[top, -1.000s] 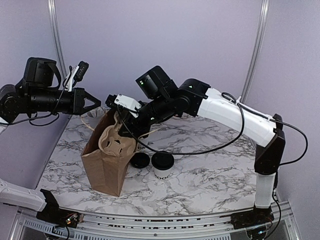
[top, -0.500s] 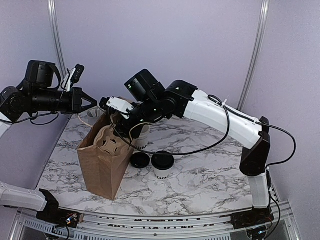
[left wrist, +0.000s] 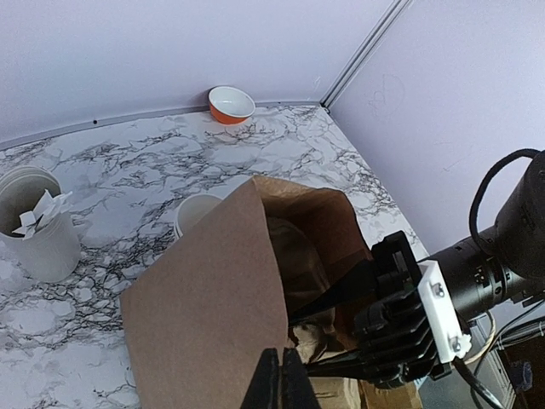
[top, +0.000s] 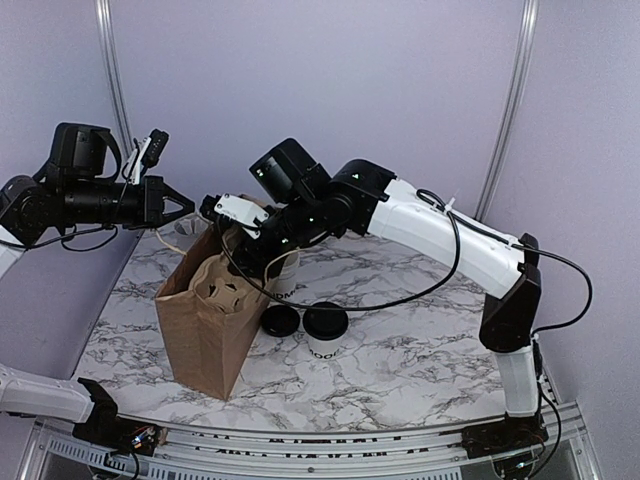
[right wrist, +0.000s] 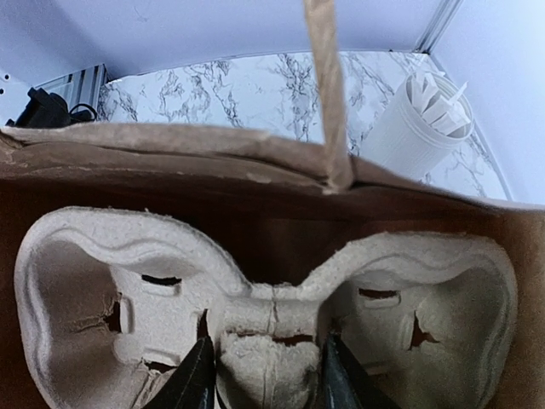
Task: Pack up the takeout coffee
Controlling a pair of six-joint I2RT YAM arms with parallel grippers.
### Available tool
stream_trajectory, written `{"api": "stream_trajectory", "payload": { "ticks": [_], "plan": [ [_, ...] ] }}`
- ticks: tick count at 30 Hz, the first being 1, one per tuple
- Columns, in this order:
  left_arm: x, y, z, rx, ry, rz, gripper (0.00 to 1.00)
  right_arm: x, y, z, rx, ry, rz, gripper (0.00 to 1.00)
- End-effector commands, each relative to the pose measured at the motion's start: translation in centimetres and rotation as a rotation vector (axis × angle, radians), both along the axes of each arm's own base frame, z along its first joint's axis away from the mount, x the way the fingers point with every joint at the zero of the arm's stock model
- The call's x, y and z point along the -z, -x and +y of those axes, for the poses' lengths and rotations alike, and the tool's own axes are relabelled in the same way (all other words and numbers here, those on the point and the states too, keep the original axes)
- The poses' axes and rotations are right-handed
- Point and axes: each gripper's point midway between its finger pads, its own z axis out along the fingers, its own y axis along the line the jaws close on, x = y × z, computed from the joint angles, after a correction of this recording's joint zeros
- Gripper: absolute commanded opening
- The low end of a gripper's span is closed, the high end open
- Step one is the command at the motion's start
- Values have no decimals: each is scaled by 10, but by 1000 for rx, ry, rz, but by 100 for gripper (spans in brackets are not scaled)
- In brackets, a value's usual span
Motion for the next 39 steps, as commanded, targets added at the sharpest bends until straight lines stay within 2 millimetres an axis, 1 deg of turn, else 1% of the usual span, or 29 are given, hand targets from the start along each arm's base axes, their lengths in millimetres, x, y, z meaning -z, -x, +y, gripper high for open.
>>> {"api": "stream_trajectory", "payload": {
  "ticks": [1, 9, 12, 14, 16, 22, 25, 28, 30, 32, 34, 37, 39],
  "plan": [
    [-5, 2, 2, 3, 19, -19, 0, -13, 1, 5, 9, -34, -2, 41],
    [-6, 2, 3, -1, 22, -22, 0, -14, 1, 6, 8, -36, 0, 43],
    [-6, 2, 4, -4, 21, -23, 0, -17, 1, 5, 15, -42, -7, 44],
    [-6, 2, 5, -9, 22, -22, 0, -26, 1, 5, 19, -63, -12, 50],
    [-6, 1, 6, -15, 21, -22, 0, -40, 2, 4, 21, -97, -17, 57],
    [-7, 0, 10, -43, 19, -27, 0, -88, 11, 0, 12, -234, -31, 65],
    [-7, -3, 15, -76, 14, -34, 0, -112, 13, -5, 22, -300, -45, 71],
    [-8, -7, 23, -123, 5, -45, 0, -136, 11, -13, 54, -366, -70, 83],
    [-10, -10, 30, -168, -3, -57, 0, -153, 10, -21, 82, -410, -93, 88],
    [-9, -12, 38, -217, -11, -65, 0, -163, 7, -28, 115, -438, -114, 94],
    [-11, -13, 48, -267, -13, -76, 0, -168, 3, -36, 154, -455, -132, 95],
    [-12, -10, 58, -317, -3, -87, 0, -170, -7, -49, 230, -459, -152, 96],
    [-9, -8, 62, -331, -4, -86, 0, -167, -16, -57, 279, -458, -148, 96]
  ]
}}
